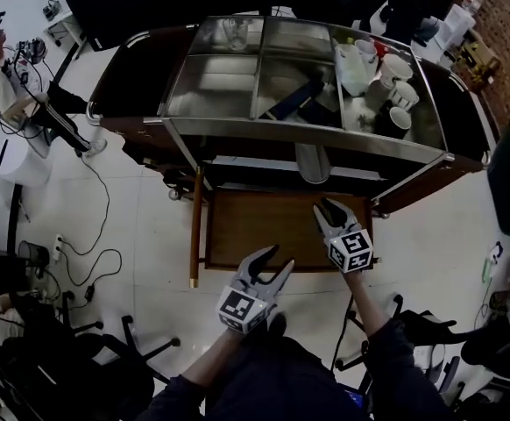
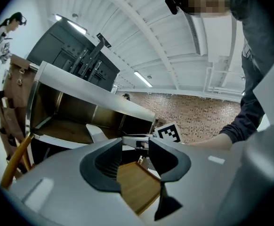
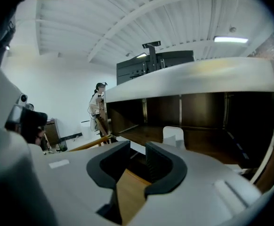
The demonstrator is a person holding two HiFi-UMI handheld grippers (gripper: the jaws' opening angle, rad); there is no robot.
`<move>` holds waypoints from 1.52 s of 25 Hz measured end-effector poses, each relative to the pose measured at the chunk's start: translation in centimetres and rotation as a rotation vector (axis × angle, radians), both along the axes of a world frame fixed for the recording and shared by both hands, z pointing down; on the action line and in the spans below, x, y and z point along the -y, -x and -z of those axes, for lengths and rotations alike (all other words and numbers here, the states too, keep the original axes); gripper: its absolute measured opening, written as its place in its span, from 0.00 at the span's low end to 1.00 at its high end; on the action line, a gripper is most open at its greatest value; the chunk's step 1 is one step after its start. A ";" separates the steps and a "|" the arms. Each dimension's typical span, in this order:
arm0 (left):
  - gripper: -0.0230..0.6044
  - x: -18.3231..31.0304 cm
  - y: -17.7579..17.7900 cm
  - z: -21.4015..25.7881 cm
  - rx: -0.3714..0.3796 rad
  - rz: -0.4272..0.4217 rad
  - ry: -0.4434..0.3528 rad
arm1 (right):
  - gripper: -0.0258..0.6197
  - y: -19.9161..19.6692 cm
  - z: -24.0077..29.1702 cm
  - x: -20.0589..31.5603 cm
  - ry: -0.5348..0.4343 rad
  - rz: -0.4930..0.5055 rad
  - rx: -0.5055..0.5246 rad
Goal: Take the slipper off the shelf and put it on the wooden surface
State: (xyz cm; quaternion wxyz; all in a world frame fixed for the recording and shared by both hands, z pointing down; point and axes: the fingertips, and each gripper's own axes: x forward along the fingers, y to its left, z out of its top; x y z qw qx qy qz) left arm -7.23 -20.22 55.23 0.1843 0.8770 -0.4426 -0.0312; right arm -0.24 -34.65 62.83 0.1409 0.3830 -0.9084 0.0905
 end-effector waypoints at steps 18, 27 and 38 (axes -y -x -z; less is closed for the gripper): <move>0.28 14.3 5.6 -6.5 0.018 0.000 -0.007 | 0.16 0.8 -10.8 19.6 0.064 -0.141 -0.265; 0.27 11.7 7.7 -8.0 0.017 0.044 0.026 | 0.05 5.0 -7.9 6.9 0.023 -0.120 -0.135; 0.27 5.8 7.5 -9.2 0.062 0.014 0.067 | 0.05 8.6 -22.3 -10.9 0.327 -0.120 -0.294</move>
